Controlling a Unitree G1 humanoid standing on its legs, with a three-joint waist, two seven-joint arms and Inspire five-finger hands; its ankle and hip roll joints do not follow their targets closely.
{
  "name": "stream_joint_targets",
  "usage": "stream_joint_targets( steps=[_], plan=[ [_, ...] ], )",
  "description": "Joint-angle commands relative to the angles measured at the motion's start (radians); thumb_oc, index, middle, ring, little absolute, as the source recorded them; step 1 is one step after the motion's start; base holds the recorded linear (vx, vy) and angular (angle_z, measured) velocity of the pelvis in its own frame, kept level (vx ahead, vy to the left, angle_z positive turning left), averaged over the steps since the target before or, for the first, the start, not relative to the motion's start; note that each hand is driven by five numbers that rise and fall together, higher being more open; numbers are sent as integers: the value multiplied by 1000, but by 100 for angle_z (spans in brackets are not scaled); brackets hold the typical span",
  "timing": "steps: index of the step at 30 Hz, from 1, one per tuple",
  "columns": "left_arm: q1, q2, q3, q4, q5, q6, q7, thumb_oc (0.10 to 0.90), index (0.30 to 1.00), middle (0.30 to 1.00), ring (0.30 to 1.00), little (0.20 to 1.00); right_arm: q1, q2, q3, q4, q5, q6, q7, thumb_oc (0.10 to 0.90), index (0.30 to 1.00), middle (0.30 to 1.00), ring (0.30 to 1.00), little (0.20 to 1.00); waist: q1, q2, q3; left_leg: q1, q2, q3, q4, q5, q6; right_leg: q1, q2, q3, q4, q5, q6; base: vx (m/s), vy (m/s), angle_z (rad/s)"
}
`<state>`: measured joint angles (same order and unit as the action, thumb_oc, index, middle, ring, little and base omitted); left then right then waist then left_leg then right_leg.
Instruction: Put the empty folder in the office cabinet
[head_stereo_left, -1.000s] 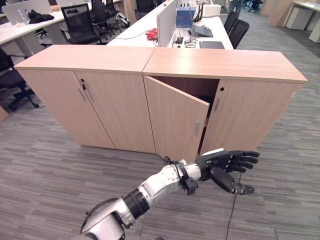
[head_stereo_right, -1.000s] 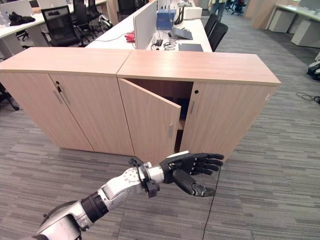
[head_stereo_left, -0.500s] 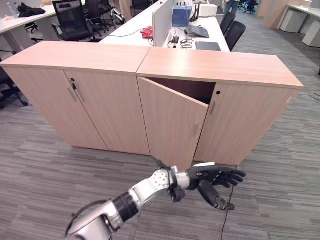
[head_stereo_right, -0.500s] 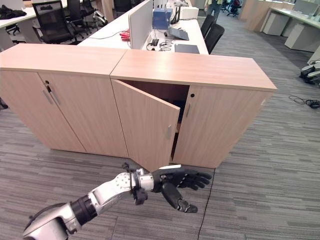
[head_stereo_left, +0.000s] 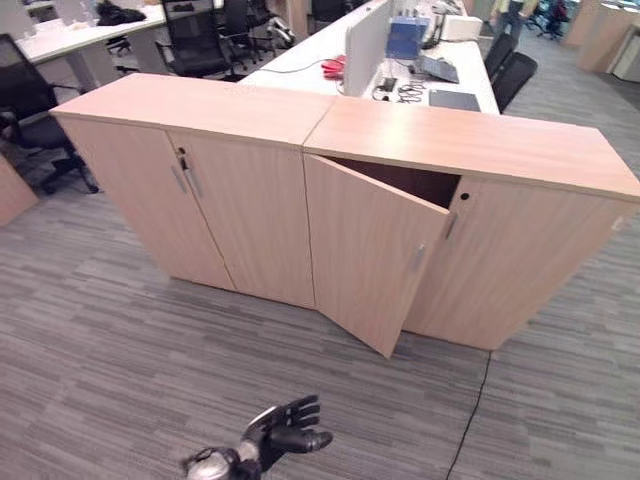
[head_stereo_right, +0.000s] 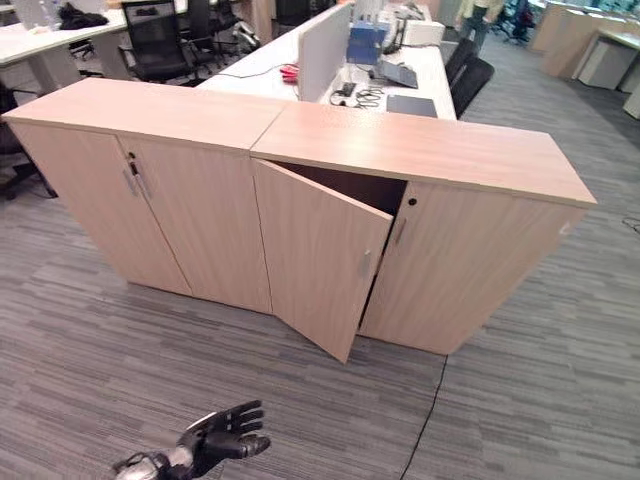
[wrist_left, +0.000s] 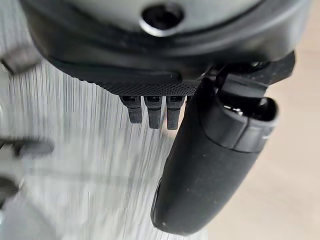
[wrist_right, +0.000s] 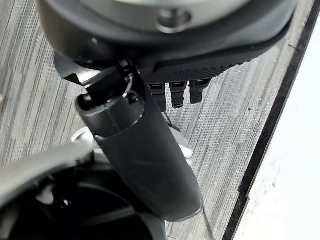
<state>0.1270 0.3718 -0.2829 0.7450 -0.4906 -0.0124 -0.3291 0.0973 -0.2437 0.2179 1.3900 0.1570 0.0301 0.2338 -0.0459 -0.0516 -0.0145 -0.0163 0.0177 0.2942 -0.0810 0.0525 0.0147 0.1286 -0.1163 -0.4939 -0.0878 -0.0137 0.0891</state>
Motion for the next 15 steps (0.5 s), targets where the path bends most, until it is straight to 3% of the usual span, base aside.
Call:
stream_joint_targets(
  steps=[1, 6, 12, 15],
  plan=[
    [-93, -37, 102, 160, 97, -95, 67, 800, 900, 900, 900, 900, -113, -65, -51, 29, 93, -30, 0, 800, 900, 900, 900, 900, 17, -25, 1, 86, 85, 1, -6, -96, -74, -95, 7, 8, 1, 39, 27, 22, -125, 9],
    [-113, -58, 257, 498, 163, -82, 150, 800, 900, 900, 900, 900, -99, -74, -30, 16, 59, -24, 8, 800, 900, 900, 900, 900, 18, -32, -1, 97, 109, 3, -6, -86, -89, -91, 30, 21, 1, 18, 8, 19, -106, -3],
    [-69, -63, 358, 588, 137, -70, 179, 800, 900, 900, 900, 900, -81, -53, 6, -7, 30, -23, 6, 800, 900, 900, 900, 900, 26, -43, 0, 117, 138, 6, -3, -79, -104, -77, 56, 35, 1, -9, -13, 29, -128, -3],
    [-47, -69, 440, 572, 27, -85, 213, 800, 900, 900, 900, 900, -68, -32, 39, -22, 21, -28, 8, 800, 900, 900, 900, 900, 51, -73, 28, 86, 169, -8, 130, -112, -106, -62, 83, 63, 5, -35, -40, -5, -162, -6]
  ],
)
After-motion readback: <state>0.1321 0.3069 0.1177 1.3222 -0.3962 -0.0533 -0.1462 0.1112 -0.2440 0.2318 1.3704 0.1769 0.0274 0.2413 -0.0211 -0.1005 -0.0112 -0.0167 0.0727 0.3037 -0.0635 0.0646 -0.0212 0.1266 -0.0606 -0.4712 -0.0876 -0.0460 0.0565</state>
